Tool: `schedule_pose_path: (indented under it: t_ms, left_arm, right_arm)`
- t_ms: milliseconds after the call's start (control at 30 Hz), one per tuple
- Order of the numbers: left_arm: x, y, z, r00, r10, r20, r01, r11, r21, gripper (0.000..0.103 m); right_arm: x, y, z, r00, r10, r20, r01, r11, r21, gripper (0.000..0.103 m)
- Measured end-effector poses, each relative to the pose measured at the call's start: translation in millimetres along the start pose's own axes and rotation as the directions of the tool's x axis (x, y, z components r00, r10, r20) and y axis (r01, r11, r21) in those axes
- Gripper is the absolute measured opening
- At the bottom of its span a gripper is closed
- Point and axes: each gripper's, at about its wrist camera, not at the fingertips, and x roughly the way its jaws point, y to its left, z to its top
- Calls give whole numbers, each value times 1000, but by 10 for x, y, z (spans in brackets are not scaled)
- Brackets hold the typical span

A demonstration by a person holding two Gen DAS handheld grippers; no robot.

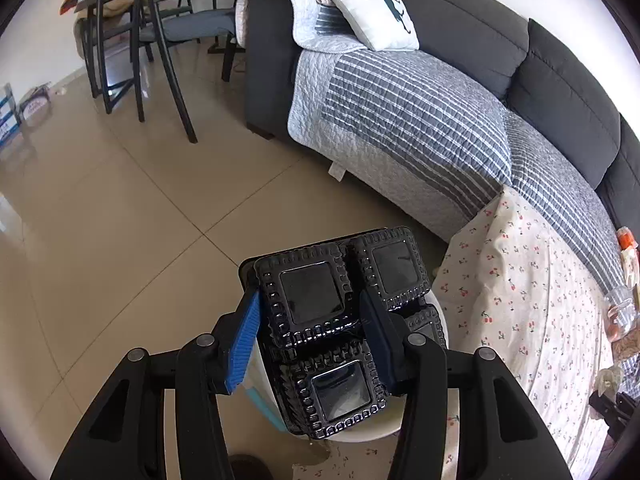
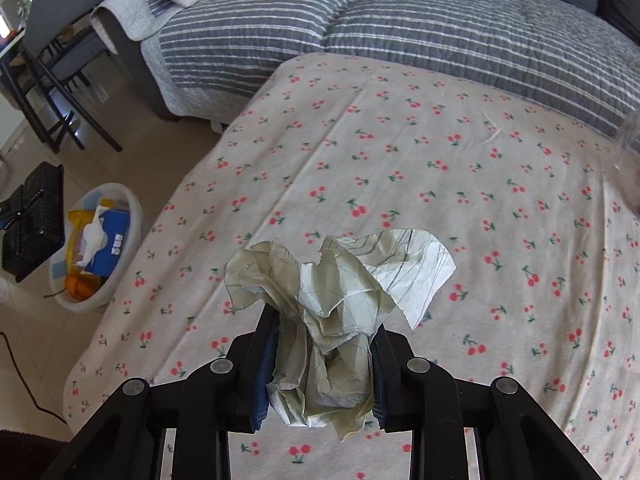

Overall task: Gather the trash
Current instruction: 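Drop the black tray into the bin with left while right carries the tissue over it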

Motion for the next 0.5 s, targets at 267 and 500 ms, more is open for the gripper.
schedule_pose_path:
  t_ms: [267, 500]
  left_arm:
    - [229, 53, -5, 998, -62, -17, 62, 998, 1, 59]
    - [16, 119, -24, 999, -43, -15, 44, 997, 59, 80]
  right_arm:
    - [225, 466, 52, 998, 49, -30, -51, 996, -70, 34]
    - [400, 884, 100, 994, 97, -57, -104, 987, -123, 34]
